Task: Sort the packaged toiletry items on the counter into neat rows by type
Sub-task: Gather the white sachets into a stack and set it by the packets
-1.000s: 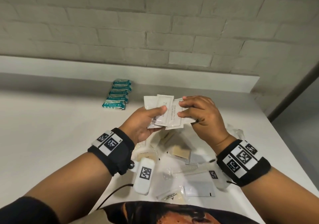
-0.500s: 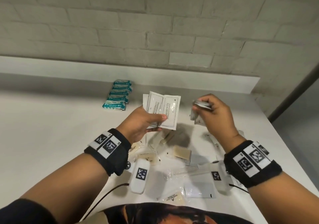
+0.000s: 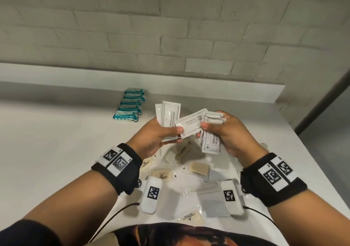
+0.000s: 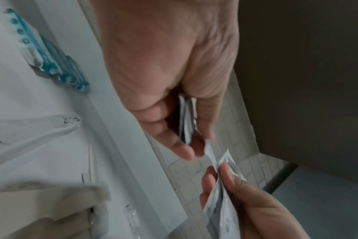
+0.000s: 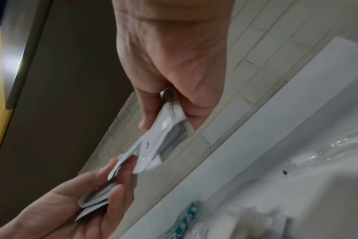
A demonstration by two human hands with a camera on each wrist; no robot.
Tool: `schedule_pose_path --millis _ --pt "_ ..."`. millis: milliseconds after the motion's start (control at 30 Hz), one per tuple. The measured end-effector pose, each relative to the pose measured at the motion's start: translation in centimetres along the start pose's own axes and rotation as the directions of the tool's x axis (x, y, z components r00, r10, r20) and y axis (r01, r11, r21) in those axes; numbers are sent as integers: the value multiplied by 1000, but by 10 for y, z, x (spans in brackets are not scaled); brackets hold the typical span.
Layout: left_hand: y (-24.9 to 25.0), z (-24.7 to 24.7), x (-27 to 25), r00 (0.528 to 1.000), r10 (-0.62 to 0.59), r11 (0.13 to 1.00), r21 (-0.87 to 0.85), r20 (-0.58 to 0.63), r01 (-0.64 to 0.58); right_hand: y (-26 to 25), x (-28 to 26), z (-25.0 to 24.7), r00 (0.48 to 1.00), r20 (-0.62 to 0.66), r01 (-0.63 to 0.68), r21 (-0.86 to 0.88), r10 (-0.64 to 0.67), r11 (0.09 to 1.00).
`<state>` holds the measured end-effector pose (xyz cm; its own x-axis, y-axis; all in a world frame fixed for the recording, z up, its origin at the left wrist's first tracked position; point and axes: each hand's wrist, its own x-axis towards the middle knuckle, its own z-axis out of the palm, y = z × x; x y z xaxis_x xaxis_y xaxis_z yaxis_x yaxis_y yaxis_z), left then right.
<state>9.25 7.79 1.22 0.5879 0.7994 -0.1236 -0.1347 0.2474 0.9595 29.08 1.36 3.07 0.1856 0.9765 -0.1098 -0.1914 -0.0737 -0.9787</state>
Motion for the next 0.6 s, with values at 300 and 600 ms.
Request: schedule_pose_path --millis 300,600 --pt "2 5 5 999 40 966 257 -32 -30 -35 -3 4 976 216 144 -769 41 622" --pt "-4 1 -1 999 -17 997 -72 32 20 -12 2 6 1000 21 28 -387 -21 922"
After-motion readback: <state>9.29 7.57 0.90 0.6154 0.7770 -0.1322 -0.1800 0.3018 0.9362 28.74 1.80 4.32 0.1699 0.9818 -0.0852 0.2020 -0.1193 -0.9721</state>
